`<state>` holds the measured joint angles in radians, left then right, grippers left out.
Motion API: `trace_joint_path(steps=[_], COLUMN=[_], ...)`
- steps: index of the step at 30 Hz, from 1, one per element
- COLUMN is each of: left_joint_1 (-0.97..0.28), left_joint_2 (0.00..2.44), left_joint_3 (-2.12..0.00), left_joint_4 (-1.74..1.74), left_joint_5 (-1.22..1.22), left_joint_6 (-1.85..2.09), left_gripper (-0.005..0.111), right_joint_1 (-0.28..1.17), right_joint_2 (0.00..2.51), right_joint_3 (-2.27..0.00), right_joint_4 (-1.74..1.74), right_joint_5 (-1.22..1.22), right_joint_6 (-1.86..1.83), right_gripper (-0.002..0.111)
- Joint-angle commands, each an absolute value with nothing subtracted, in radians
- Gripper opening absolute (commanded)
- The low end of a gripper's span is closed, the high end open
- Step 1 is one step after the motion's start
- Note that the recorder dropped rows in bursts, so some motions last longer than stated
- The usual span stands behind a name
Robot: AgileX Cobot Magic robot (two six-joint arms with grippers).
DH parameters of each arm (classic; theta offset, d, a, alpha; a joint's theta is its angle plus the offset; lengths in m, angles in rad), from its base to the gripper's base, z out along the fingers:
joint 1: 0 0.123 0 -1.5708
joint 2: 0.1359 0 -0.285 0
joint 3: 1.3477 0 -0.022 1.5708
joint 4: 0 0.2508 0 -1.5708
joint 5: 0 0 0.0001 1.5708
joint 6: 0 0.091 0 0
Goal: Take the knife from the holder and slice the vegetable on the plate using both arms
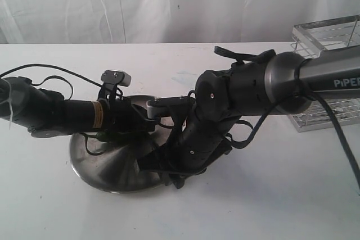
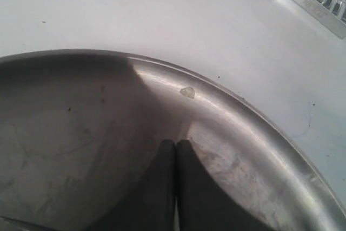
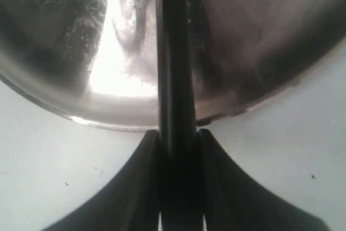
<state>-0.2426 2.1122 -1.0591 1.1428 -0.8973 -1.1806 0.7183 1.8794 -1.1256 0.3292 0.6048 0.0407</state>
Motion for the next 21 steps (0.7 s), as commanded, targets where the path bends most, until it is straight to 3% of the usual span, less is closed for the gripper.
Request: trace_joint_path(steps=[1, 10, 21], left_joint_1=[-0.242, -0.242, -0.244], left_joint_2=[2.112, 2.039, 2.039], left_joint_3=[-1.048, -1.046, -0.997], left_joint_4=[1.126, 1.199, 1.325], left_joint_5=[-0.948, -1.014, -0.845], left_joint_6=[-1.162, -1.179, -1.265], left_gripper=[0.001, 0.001, 0.000], right_joint_1=[0.717, 0.717, 0.717], right_joint_2=[1.877, 1.877, 1.877], right_joint_3=[-1.127, -1.127, -1.127], right_joint_4=[0.320, 0.320, 0.324], right_joint_5=[0.586, 0.588, 0.586], right_joint_6=[0.054, 0.055, 0.061], right_gripper=[0.000, 0.000, 0.000])
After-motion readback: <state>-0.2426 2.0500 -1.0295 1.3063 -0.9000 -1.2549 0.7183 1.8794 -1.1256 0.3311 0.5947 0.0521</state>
